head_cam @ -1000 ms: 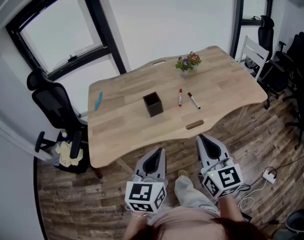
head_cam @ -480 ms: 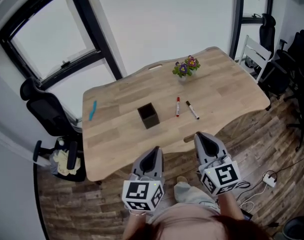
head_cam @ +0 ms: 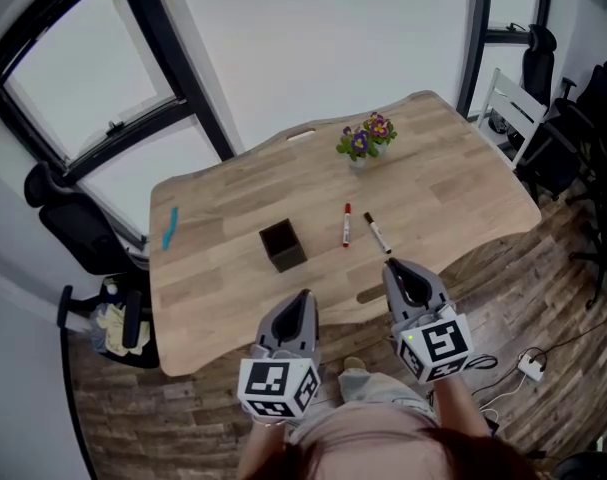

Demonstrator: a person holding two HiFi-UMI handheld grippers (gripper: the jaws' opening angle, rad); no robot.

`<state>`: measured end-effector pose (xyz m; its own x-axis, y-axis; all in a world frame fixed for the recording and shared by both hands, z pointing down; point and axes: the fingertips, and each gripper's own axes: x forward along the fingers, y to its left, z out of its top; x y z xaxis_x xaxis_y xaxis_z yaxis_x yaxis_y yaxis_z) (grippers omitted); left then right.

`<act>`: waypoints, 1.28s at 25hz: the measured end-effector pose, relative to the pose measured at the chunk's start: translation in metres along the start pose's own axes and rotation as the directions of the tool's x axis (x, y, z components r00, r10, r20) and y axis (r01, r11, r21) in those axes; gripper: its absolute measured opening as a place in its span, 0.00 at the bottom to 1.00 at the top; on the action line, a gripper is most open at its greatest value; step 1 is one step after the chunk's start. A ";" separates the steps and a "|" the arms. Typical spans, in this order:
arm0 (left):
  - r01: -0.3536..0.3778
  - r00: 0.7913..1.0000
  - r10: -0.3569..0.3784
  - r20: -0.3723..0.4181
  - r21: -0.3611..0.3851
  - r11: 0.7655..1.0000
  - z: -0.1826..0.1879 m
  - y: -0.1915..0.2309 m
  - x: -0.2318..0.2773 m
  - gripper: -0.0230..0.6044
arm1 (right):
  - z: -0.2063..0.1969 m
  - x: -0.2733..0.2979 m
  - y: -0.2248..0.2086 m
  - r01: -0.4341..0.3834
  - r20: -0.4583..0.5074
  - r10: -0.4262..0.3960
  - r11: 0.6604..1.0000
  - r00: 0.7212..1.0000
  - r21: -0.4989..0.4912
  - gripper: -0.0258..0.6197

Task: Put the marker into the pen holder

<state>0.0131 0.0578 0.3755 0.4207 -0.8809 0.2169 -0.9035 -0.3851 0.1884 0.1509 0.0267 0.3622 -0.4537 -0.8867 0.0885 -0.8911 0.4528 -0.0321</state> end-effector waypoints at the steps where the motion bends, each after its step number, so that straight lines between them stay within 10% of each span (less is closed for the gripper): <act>1: -0.012 1.000 0.012 -0.001 0.000 1.000 -0.002 0.004 0.005 0.04 | -0.003 0.005 -0.004 -0.004 -0.009 0.004 1.000 1.000 -0.006 0.03; 32: -0.152 0.986 0.140 -0.091 -0.139 0.979 -0.026 0.110 0.061 0.04 | -0.153 0.109 -0.088 0.010 -0.338 -0.045 0.994 0.940 -0.105 0.13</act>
<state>-0.0584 -0.0314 0.4341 0.2954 -0.8975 0.3275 -0.9366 -0.2045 0.2844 0.1819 -0.0959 0.5269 -0.3825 -0.8224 0.4212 -0.8892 0.4514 0.0740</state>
